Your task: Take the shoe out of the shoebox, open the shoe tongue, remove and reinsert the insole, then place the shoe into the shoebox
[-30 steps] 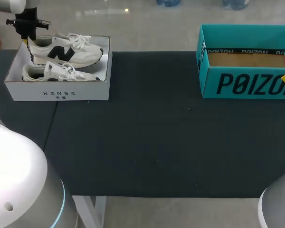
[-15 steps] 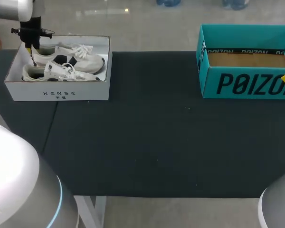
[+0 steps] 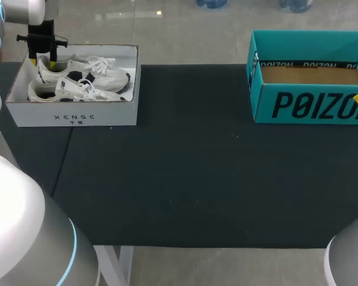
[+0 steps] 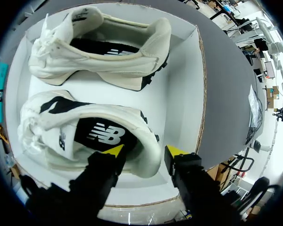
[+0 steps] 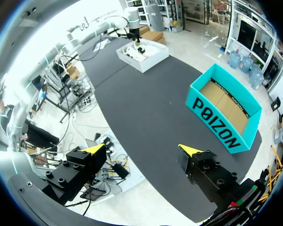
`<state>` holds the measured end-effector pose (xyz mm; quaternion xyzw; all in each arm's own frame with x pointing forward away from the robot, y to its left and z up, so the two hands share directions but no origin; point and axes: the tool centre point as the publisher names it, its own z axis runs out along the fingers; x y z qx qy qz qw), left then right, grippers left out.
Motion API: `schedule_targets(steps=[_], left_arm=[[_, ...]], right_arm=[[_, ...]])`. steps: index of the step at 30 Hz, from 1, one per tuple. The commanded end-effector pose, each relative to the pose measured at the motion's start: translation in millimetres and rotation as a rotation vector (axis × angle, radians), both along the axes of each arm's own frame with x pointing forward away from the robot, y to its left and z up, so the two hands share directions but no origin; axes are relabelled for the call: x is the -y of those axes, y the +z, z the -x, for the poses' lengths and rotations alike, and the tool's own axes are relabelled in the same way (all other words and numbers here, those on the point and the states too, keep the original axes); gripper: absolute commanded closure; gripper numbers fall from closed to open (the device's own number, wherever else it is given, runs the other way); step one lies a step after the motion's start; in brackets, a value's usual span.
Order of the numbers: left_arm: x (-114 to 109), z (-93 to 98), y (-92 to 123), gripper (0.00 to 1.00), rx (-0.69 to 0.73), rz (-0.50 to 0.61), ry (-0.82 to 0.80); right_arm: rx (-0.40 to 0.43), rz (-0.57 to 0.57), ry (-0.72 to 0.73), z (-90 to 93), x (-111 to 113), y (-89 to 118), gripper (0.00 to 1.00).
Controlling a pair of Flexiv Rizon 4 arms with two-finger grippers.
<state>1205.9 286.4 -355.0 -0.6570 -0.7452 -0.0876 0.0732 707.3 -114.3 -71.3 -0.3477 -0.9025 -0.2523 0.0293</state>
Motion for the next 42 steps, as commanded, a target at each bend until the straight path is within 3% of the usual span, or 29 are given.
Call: schedule_targets(steps=[1,10,16,30,37,42], left_arm=[[0,13.1,33,0.0,0.014,0.054,-0.027],[18,60.6,92,0.0,-0.007,0.109,-0.067],[17,105.3,104,0.0,-0.006,0.11,-0.101],[-10,175.3,84,0.0,0.011,0.188,-0.128],[-8,185.7,59,0.0,0.013,0.199,-0.14],[-3,181.2,43,0.0,0.025,0.198,-0.118]], right_arm=[[-0.006,0.003,0.001,-2.6,-1,1,0.0],[-0.006,0.003,0.001,-2.6,-1,1,0.0],[-0.006,0.003,0.001,-2.6,-1,1,0.0],[-0.006,0.003,0.001,-2.6,-1,1,0.0],[-0.006,0.003,0.001,-2.6,-1,1,0.0],[-0.006,0.003,0.001,-2.6,-1,1,0.0]])
